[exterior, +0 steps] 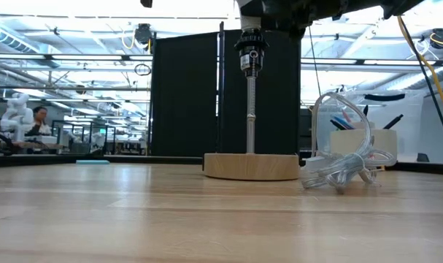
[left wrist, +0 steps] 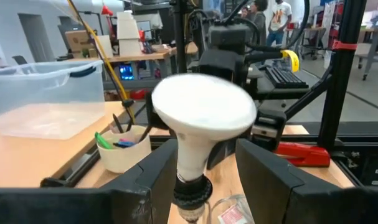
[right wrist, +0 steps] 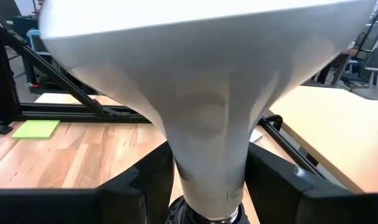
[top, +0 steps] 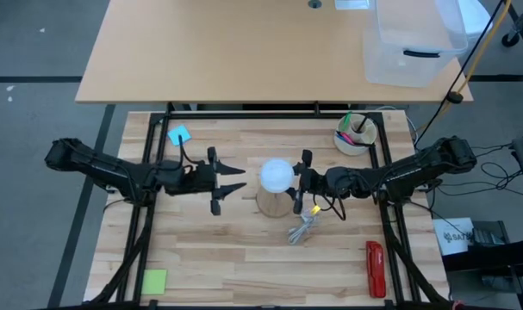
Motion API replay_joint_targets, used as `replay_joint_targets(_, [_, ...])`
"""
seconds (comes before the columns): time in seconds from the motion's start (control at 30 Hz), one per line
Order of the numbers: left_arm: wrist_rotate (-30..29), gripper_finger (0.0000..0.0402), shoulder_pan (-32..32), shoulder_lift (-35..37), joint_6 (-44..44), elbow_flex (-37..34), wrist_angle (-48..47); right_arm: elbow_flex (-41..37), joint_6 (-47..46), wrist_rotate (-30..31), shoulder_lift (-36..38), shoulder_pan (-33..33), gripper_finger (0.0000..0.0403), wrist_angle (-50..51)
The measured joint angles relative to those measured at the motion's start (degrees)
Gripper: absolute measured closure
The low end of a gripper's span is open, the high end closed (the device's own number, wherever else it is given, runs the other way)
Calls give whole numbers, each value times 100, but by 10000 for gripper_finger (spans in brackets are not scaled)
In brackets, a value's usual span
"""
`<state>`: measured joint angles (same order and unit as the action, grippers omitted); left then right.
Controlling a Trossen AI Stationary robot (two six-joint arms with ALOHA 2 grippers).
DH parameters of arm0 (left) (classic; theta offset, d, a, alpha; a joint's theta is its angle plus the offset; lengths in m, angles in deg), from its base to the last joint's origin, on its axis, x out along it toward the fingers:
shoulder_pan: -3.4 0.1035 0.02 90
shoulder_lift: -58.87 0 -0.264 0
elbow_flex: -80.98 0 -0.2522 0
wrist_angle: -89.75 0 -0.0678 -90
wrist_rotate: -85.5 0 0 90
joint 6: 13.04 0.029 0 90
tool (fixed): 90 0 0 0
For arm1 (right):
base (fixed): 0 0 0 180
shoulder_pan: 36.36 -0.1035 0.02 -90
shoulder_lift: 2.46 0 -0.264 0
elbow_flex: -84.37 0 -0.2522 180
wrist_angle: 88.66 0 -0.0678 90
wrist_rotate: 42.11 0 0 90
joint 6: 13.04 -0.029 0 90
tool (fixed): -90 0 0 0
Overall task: Screw lightbulb
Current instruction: Insert the lightbulb into the lamp
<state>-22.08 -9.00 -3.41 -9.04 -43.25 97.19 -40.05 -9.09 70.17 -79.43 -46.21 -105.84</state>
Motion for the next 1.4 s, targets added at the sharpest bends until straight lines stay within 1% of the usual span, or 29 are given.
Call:
replay_joint_targets(0.27, [0,232,0,-2,-76,-125,159,0,-86,29,0,0,227,-15])
replay_joint_targets(0.43, [2,232,0,-241,-88,-125,266,0,-311,51,0,0,227,-17])
replay_joint_targets(0.63, [2,232,0,-570,-91,-125,533,2,-530,339,2,0,228,43])
replay_joint_targets(0.8, [2,232,0,-636,-87,-125,671,2,-731,367,4,0,228,111])
replay_joint_targets(1.0, [2,232,0,-636,-86,-125,672,2,-734,369,4,0,228,257])
replay_joint_targets(1.1, [2,232,0,-636,-84,-125,665,-11,-601,471,4,-17,228,212])
replay_joint_targets(1.23, [2,232,0,-636,-79,-125,661,-11,-471,451,4,-17,227,165])
replay_joint_targets(1.4, [4,232,0,-636,-76,-125,658,-13,-456,448,4,-25,218,161])
